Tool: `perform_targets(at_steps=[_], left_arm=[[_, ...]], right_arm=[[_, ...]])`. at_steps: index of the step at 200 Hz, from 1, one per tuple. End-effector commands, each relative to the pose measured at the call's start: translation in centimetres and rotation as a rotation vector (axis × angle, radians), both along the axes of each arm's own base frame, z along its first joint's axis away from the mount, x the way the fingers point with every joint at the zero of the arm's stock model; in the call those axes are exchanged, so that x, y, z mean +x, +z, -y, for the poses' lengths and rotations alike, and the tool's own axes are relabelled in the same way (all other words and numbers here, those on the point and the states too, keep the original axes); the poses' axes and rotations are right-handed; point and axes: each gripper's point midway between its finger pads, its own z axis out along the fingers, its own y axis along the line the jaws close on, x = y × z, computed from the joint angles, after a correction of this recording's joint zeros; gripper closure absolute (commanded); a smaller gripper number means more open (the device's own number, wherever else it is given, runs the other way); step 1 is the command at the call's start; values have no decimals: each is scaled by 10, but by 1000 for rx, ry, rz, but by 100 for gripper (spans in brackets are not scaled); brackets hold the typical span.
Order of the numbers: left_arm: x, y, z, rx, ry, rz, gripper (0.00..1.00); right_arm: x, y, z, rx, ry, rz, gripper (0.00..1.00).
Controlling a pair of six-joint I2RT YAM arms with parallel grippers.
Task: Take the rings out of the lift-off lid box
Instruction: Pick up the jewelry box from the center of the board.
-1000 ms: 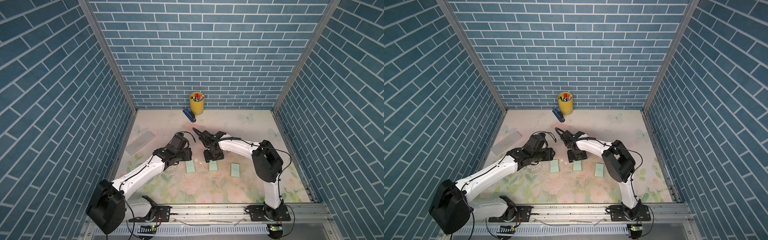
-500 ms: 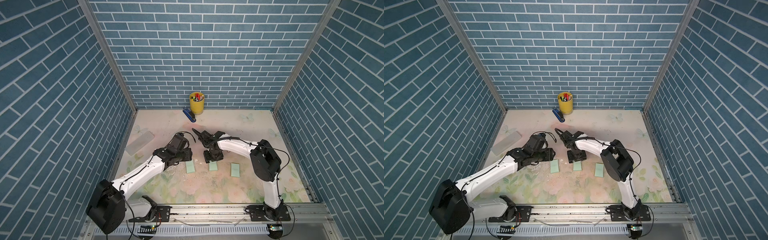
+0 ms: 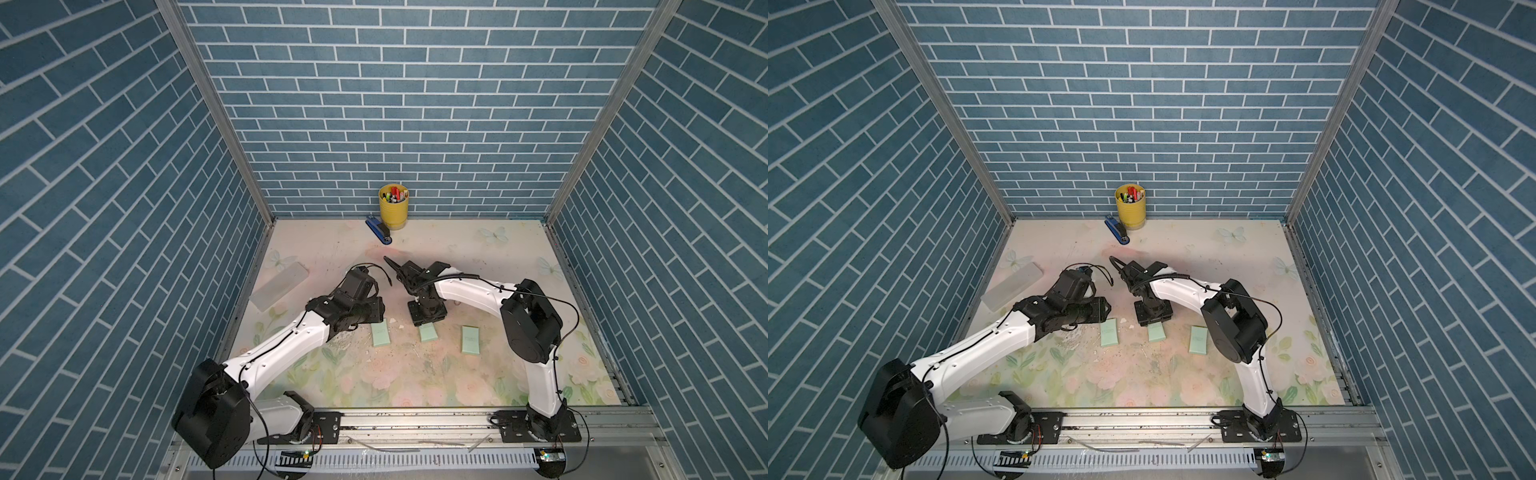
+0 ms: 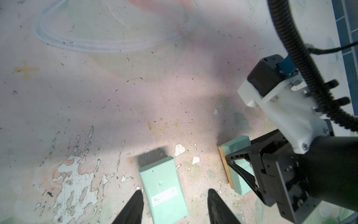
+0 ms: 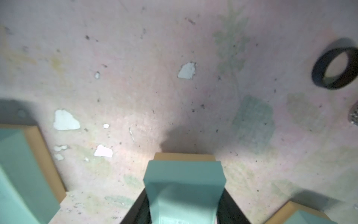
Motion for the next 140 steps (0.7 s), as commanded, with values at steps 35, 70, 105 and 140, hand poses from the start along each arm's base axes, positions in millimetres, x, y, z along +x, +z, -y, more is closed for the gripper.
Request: perform_targets(at_steps=[35,70,105,140], left_arm=[[-19,55,38,-405,-250,126,42],[-34,101,58,-674,-381,215,36],[-33,136,72,-888,-428,247,32],[-29,145,74,-963,-409,279,32]], right_arm=[[-3,94,-13,500,2,-14,52],[1,150,-15,840,16,-47,52],[-4,199,-23,1071,103,-72,53],[-5,218,-23,1158,132,-87,53]])
